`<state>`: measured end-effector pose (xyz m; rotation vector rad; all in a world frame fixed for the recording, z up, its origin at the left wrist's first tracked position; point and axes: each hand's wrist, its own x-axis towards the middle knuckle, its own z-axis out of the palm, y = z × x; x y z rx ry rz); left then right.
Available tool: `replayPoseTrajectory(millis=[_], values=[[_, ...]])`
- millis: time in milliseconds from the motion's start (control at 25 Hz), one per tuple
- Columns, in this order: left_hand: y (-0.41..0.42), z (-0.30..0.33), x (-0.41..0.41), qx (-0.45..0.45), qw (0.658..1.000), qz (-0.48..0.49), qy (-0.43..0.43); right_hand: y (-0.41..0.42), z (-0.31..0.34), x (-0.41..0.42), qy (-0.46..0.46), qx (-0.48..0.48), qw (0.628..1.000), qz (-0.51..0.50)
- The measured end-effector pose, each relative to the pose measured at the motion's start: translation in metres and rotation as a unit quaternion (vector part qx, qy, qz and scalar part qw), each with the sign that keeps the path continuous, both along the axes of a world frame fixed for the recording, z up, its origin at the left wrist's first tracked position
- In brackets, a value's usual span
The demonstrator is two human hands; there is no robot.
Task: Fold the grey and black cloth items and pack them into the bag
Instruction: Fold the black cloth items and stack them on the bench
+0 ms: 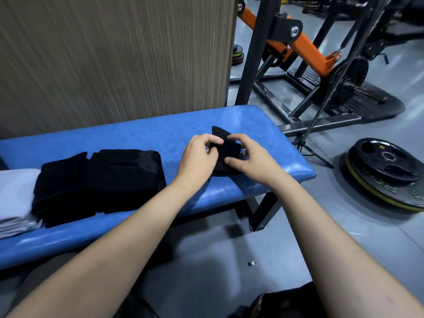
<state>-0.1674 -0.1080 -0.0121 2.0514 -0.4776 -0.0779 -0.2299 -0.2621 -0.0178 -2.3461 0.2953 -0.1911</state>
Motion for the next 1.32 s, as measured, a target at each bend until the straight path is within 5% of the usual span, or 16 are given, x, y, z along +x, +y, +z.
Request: replayPoseTrajectory(millis=[120, 320, 600, 1040, 1320], values=[[0.014, 0.02, 0.0, -0.075, 0.997, -0.002, 0.011, 0.011, 0.018, -0.002, -0.073, 0.197, 0.978, -0.001], [0.064, 0.052, -0.001, -0.08, 0.996, 0.019, -0.023, 0.052, 0.049, 0.001, -0.165, 0.268, 0.949, 0.015], [0.161, 0.069, 0.001, 0.049, 0.992, 0.094, -0.074, 0.142, 0.057, 0.025, -0.141, 0.171, 0.971, 0.085], [0.291, 0.046, 0.025, 0.104, 0.98, 0.15, -0.076, 0.258, 0.046, 0.075, -0.121, -0.012, 0.977, 0.175], [0.307, 0.026, 0.035, 0.285, 0.944, 0.116, -0.12, 0.275, 0.033, 0.089, -0.081, -0.195, 0.963, 0.169]])
